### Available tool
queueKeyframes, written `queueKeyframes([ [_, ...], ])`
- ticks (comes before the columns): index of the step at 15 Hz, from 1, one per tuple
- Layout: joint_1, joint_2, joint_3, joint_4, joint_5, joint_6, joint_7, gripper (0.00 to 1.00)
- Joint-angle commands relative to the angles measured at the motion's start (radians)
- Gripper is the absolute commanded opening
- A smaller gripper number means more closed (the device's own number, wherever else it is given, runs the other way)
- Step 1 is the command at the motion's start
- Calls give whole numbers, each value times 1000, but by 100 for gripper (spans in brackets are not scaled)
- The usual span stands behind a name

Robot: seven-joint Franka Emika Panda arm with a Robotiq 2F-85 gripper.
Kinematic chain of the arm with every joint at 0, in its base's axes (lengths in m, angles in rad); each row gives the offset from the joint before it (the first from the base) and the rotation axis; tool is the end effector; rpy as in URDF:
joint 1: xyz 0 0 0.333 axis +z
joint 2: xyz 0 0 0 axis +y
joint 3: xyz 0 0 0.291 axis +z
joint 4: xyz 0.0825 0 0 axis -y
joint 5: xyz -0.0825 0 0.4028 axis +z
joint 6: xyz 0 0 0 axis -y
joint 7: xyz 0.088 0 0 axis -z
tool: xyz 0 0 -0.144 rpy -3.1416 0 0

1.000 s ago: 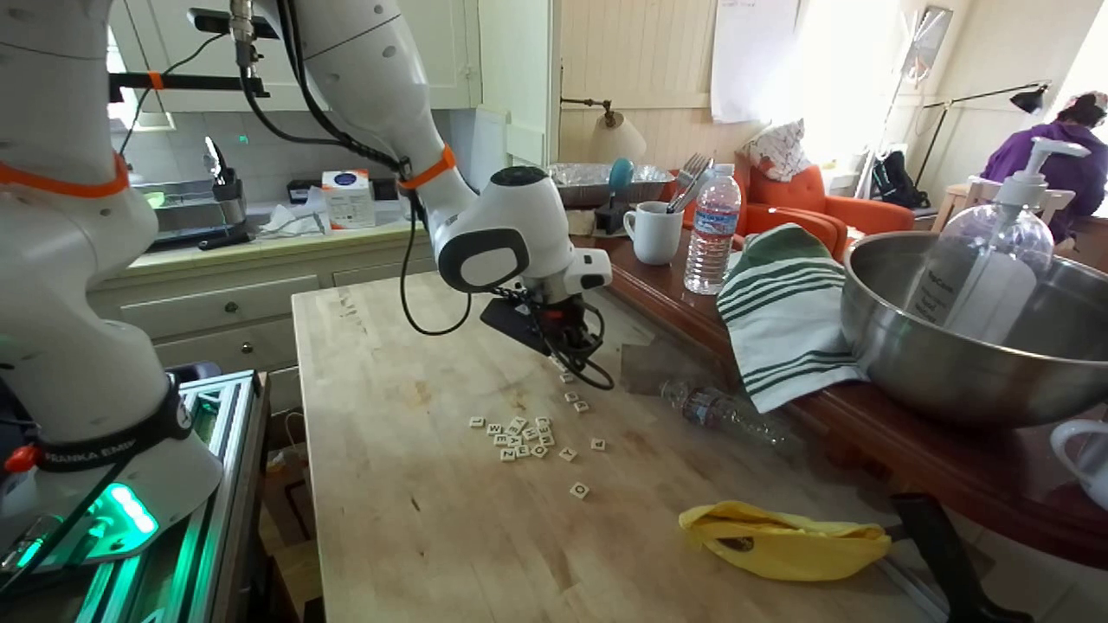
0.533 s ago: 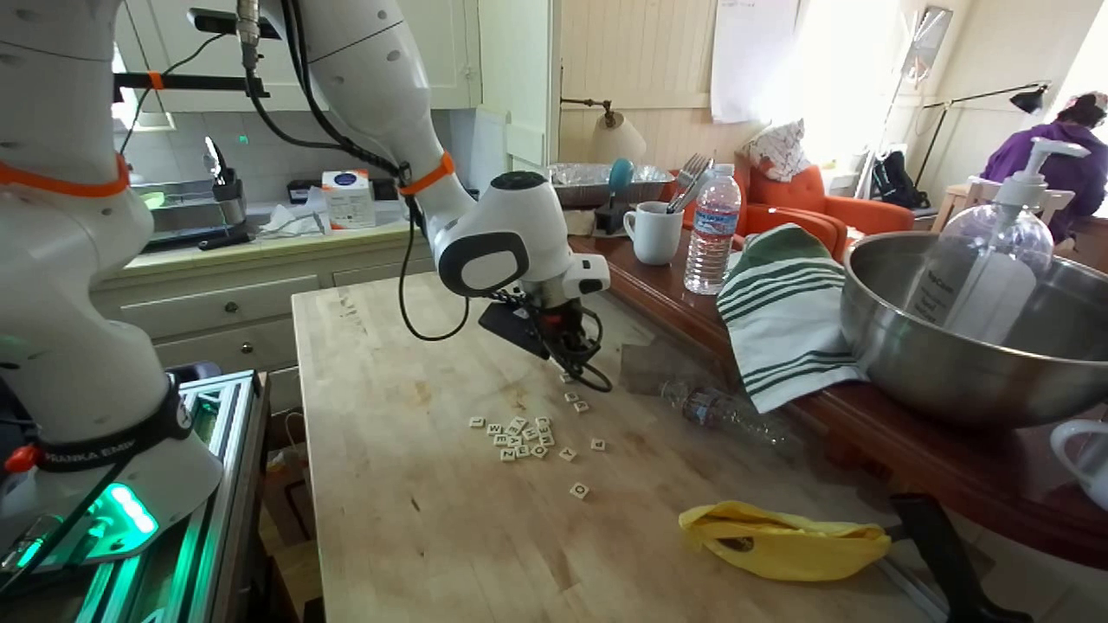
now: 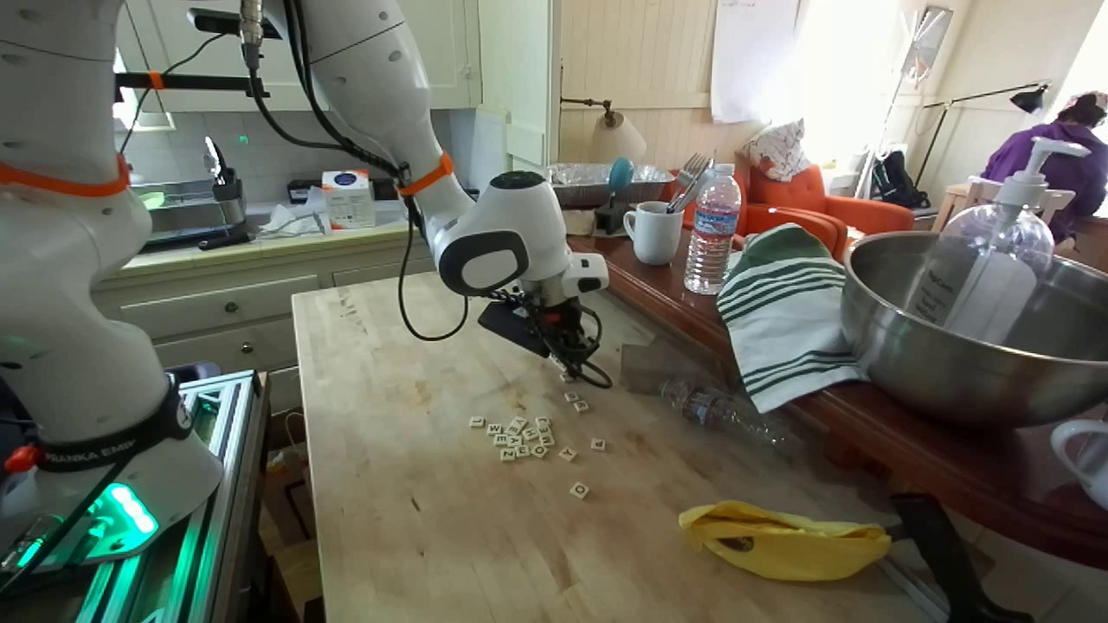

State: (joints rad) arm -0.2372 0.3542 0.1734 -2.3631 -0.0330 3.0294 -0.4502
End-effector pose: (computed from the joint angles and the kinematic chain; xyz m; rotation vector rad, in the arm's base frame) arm 0.5477 -0.0267 0.1373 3.0077 0.6073 0.4953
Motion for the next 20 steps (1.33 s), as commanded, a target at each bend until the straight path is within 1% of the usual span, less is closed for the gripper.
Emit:
queueKeyframes([
  [1,26,10,-29,6,-28,-15,35,0],
  [8,49,26,-44,23,-47,-10,45,0],
  [11,30,-1,-23,2,-34,1,36,0],
  [13,28,-21,-21,-18,-33,14,36,0],
  [16,39,-35,-28,-28,-35,15,48,0],
  [20,63,-29,-52,-18,-42,-22,75,0],
])
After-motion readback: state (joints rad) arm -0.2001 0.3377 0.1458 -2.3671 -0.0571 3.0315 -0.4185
